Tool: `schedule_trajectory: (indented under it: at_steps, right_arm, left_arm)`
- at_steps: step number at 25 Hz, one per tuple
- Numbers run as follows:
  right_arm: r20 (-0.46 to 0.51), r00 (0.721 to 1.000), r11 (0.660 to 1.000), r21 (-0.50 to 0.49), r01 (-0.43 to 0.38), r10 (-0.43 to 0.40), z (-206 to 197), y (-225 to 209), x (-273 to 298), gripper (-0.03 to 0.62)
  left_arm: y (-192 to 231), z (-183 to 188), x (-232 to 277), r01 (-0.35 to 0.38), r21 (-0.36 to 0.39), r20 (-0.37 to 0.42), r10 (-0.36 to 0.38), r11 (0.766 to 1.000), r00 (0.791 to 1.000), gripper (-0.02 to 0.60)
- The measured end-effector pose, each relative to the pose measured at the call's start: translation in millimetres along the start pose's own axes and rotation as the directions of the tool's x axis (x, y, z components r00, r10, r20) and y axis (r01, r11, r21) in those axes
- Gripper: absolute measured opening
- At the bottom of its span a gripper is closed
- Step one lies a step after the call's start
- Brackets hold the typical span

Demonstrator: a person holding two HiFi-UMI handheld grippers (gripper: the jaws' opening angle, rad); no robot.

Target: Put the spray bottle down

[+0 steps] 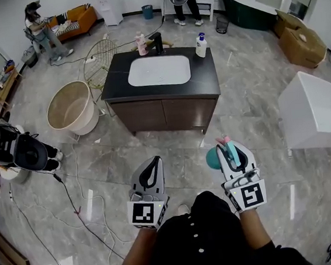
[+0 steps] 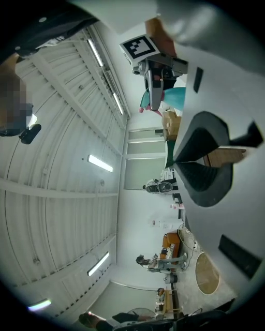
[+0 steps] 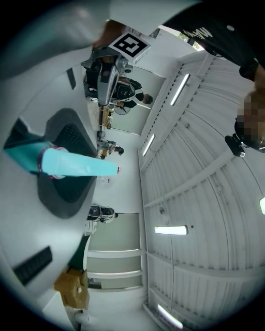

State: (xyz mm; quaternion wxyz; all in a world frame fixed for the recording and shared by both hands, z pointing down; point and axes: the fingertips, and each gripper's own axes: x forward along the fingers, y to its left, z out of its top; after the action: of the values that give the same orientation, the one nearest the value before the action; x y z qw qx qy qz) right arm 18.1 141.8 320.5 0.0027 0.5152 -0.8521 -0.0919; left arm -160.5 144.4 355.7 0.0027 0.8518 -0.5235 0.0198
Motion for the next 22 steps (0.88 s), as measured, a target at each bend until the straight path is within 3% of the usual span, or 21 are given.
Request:
schedule_trajectory:
  at_steps: [10, 22]
  right_arm:
    - [-0.056, 0.998, 1.0, -0.002, 0.03, -0.03, -43.8, -64.7, 77.0, 0.095]
    - [-0.02, 1.0, 1.0, -0.012, -0.007, 0.007, -51.1, -180.6, 201.5, 0.095]
  left_arm:
    - [29.5, -18.9, 93.6, 0.0, -0.013, -0.038, 0.0, 1.0, 0.999, 0.017]
    - [61.7, 12.9, 254.1, -0.041, 0.018, -0.013, 0.041, 0.999, 0.999, 0.017]
